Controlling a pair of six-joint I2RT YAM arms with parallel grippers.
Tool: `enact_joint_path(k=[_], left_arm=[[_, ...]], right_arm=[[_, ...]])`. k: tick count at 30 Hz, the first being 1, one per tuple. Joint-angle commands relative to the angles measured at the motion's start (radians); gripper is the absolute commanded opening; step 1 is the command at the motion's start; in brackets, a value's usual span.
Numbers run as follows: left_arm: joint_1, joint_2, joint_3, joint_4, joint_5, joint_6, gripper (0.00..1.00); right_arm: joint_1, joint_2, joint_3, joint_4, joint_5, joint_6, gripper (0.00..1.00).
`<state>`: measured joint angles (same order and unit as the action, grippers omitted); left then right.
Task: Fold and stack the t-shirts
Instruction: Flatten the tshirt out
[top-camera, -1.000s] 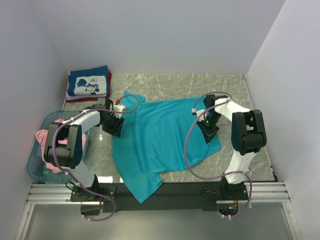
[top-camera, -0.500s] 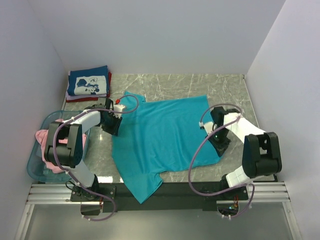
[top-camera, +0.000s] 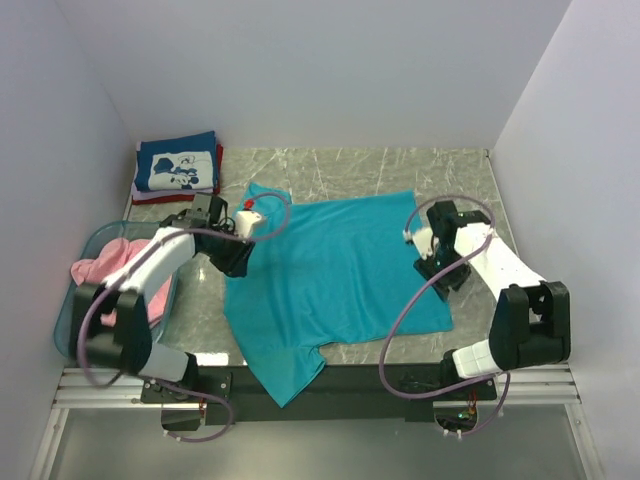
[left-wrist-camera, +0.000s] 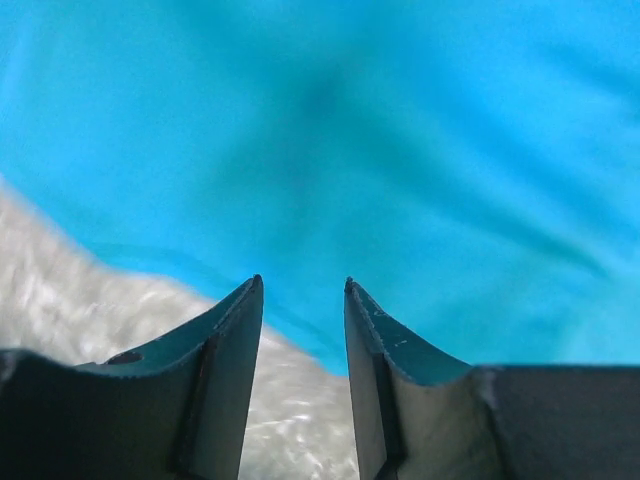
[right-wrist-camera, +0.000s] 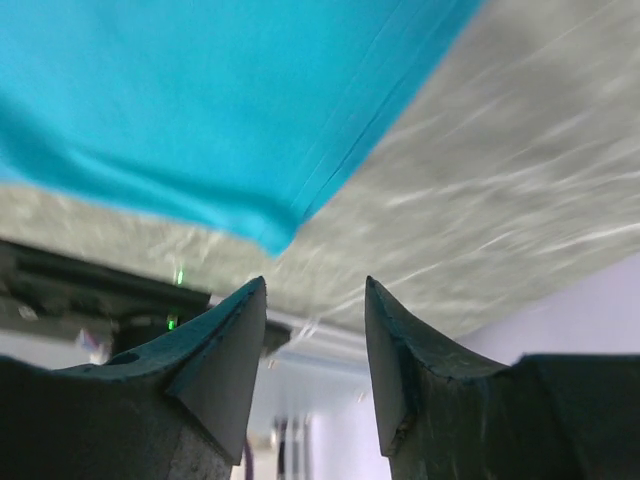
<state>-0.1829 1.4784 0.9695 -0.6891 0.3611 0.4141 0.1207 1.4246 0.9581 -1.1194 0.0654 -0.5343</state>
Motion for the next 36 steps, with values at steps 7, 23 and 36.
enact_joint_path(k=[7,23,36], left_arm=[[-0.476,-0.293,-0.140,-0.142,0.148,0.152,0.39],[-1.039,-0.095,-0.285,0.111,-0.148,0.100,0.36],[-1.162,-0.259,-0.309,-0.142,-0.108,0.272,0.39]], right_arm=[[0.008,0.144,0.137,0.044,-0.162,0.022,0.42],[0.008,0.338,-0.007,0.213,-0.067,0.007,0.38],[0.013,0.231,-0.090,0.155,-0.004,-0.056,0.41]])
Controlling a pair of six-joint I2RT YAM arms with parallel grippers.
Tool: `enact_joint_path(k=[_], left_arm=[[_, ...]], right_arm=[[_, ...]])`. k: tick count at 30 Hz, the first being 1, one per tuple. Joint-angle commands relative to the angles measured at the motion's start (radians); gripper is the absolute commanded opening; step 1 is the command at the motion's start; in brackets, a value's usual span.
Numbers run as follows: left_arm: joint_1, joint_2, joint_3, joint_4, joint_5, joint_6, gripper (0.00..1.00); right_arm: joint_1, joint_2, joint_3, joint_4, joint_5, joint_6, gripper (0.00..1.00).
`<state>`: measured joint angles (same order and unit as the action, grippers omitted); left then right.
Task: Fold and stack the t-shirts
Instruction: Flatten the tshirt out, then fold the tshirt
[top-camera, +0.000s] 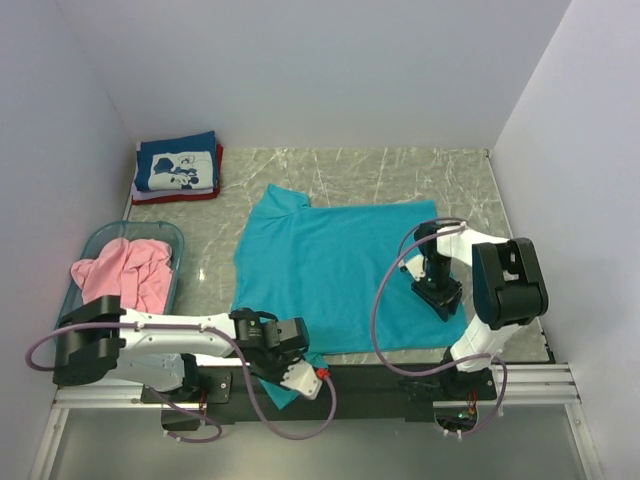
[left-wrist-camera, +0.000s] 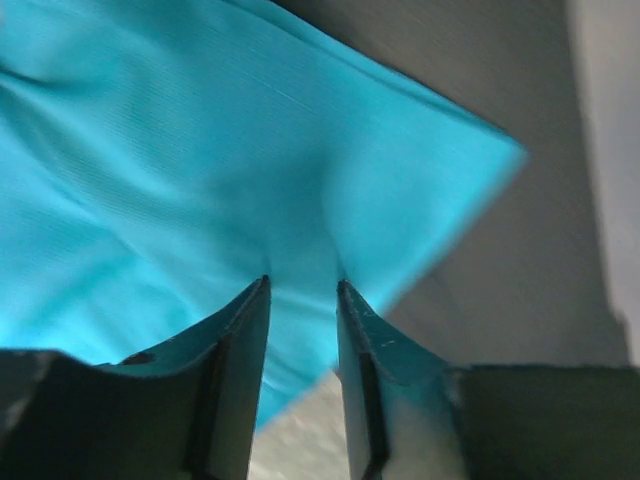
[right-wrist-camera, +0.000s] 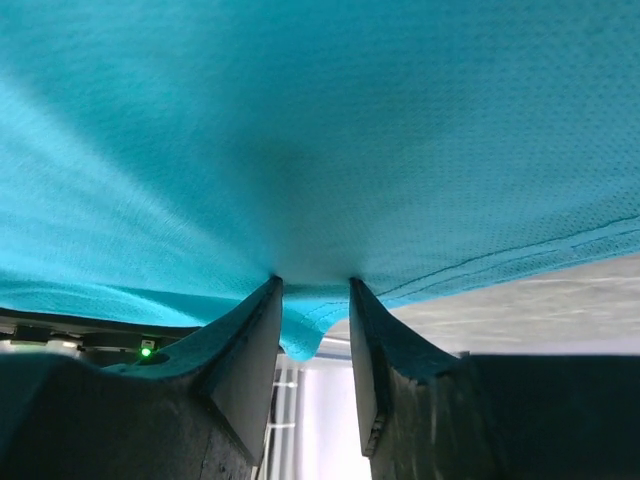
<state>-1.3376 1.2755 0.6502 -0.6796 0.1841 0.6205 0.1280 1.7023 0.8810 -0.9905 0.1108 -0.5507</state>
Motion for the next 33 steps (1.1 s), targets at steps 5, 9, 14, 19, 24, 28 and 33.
enact_joint_path(k=[5,9,14,19,24,28,33], left_arm=[[0.122,-0.106,0.141,-0.245,0.196,0.087,0.42],[0.464,-0.098,0.307,-0.271,0.356,0.131,0.43],[0.903,0.130,0.601,-0.246,0.518,0.069,0.48],[1.162,0.321,0.828,0.009,0.528,-0.280,0.56],[1.215,0.528,0.963,0.193,0.376,-0.432,0.57],[1.229,0.679,1.098,0.215,0.307,-0.490,0.54],[1.229,0.849,1.207,0.236,0.241,-0.530,0.55]], right_arm=[[-0.002,-0.162,0.126,-0.086,-0.201,-0.063,0.45],[-0.053,-0.188,0.292,-0.111,-0.333,-0.063,0.54],[-0.125,-0.084,0.554,-0.059,-0.393,-0.032,0.58],[-0.188,0.103,0.765,0.042,-0.376,0.052,0.57],[-0.202,0.291,0.959,0.118,-0.349,0.086,0.53],[-0.206,0.408,1.076,0.154,-0.335,0.061,0.53],[-0.211,0.506,1.150,0.200,-0.329,0.002,0.53]])
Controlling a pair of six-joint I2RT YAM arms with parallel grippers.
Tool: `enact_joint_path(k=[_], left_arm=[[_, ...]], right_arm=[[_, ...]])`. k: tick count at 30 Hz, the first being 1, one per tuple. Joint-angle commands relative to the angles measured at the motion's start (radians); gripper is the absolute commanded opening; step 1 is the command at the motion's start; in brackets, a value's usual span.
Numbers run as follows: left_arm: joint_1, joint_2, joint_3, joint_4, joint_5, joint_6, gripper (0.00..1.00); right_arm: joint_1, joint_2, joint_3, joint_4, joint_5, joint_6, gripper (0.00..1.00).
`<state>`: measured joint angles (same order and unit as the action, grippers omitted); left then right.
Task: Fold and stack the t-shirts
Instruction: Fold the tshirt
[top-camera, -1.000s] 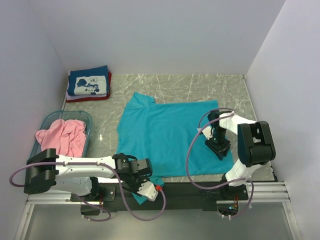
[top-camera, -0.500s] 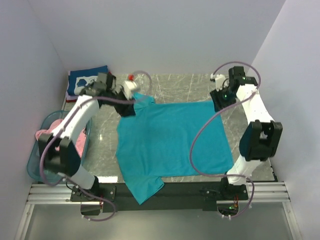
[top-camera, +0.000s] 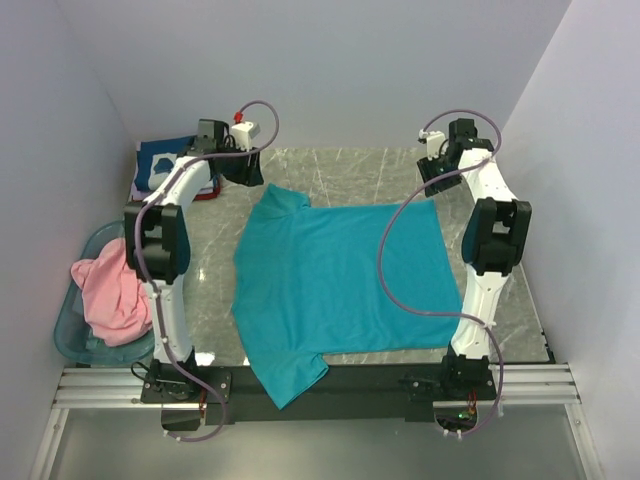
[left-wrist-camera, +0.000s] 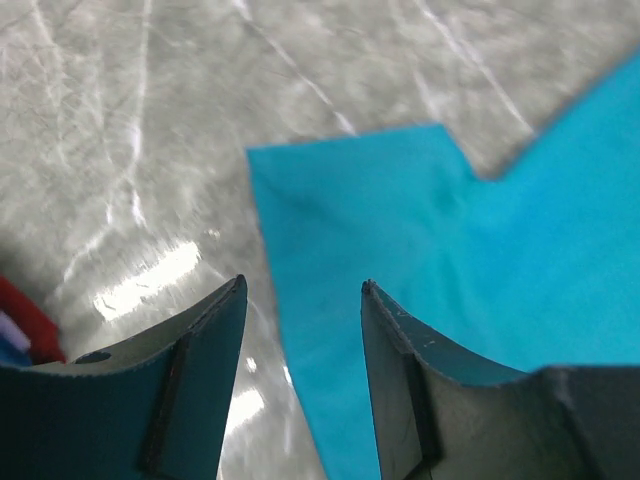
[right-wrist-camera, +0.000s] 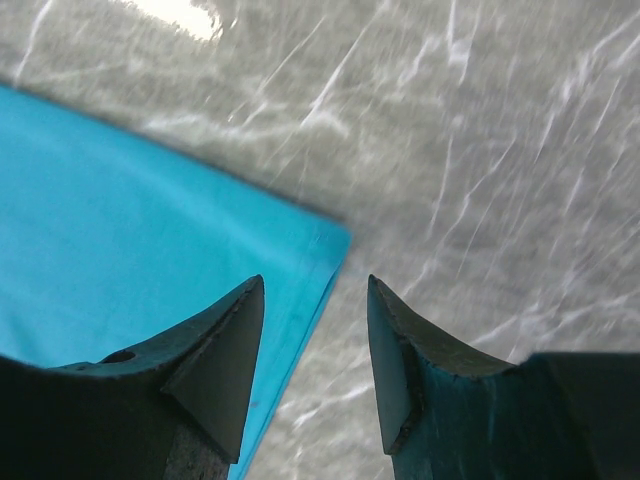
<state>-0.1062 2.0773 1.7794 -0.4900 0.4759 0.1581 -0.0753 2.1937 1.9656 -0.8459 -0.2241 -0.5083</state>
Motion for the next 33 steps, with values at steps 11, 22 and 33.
enact_joint_path(k=[11,22,33], left_arm=[[-0.003,0.236,0.182,0.057,-0.065,-0.114,0.59],[-0.003,0.336,0.267,0.030,-0.100,-0.120,0.61],[-0.003,0.426,0.383,0.010,-0.115,-0.143,0.62]], right_arm=[[-0.007,0.130,0.105,0.019,-0.052,-0.105,0.53],[-0.007,0.185,0.136,-0.024,-0.090,-0.102,0.54],[-0.007,0.219,0.174,-0.053,-0.069,-0.099,0.44]])
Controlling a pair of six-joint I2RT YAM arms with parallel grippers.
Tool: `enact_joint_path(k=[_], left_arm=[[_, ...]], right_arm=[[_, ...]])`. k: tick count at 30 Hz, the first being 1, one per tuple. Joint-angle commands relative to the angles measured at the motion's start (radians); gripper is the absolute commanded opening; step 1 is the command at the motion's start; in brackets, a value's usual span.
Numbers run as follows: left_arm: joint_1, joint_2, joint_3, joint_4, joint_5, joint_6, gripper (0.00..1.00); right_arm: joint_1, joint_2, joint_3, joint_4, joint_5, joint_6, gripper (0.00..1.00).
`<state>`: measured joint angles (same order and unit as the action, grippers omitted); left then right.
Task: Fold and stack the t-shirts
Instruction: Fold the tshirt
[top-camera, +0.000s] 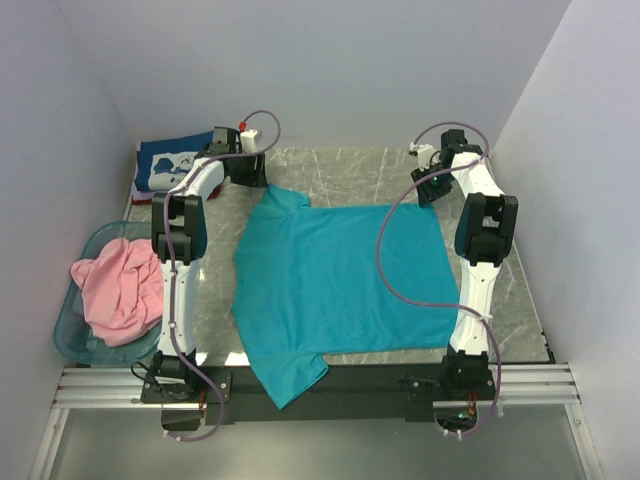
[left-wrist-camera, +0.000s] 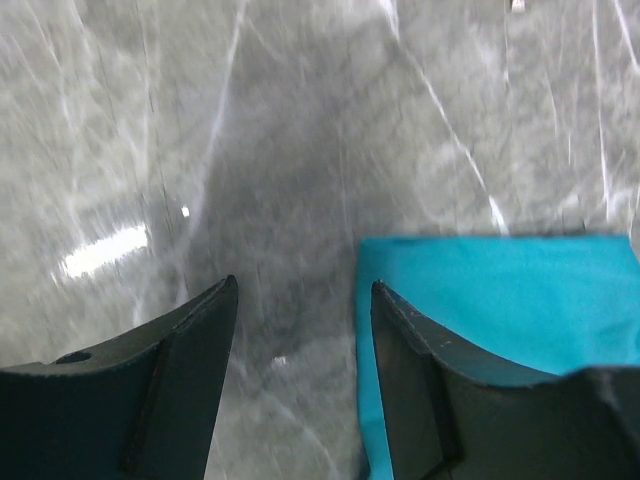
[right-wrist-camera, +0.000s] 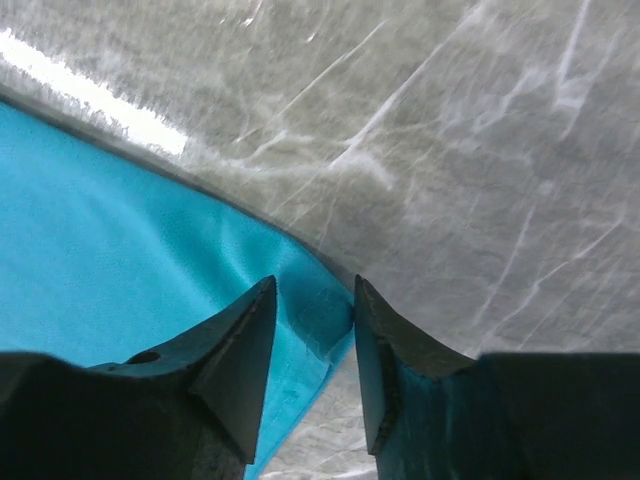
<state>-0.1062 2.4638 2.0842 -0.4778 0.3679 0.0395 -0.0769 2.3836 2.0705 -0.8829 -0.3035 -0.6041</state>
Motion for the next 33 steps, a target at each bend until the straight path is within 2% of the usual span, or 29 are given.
enact_joint_path(k=[1,5,13,19,23,24,27,28,33], left_arm=[[-0.003,0.049,0.095,-0.011,-0.006,-0.026,0.61],[-0.007,0.083,0.162,-0.050,0.005,-0.020,0.60],[-0.056,0.040,0.077,-0.062,0.051,0.046,0.61],[-0.082,0.078,0.137,-0.114,-0.023,0.040,0.55],[-0.087,0.081,0.136,-0.119,-0.056,0.053,0.39],[-0.087,0.077,0.131,-0.116,-0.066,0.057,0.31],[-0.087,0.075,0.137,-0.124,-0.058,0.068,0.20],[-0.087,0.072,0.139,-0.122,-0.052,0.069,0.18],[-0.081,0.003,0.108,-0.061,-0.034,0.068,0.00]], right_arm=[[-0.006,0.034,0.077,-0.021,0.015,-0.005,0.43],[-0.006,0.039,0.088,-0.034,0.030,-0.029,0.41],[-0.004,0.026,0.068,-0.045,0.030,-0.062,0.35],[-0.004,0.020,0.060,-0.044,0.032,-0.069,0.25],[-0.004,0.022,0.062,-0.044,0.038,-0.072,0.17],[-0.004,0.022,0.062,-0.044,0.040,-0.074,0.13],[-0.006,0.019,0.057,-0.042,0.044,-0.075,0.07],[-0.006,0.017,0.056,-0.044,0.046,-0.075,0.00],[-0.004,-0.004,0.054,-0.033,0.043,-0.075,0.00]])
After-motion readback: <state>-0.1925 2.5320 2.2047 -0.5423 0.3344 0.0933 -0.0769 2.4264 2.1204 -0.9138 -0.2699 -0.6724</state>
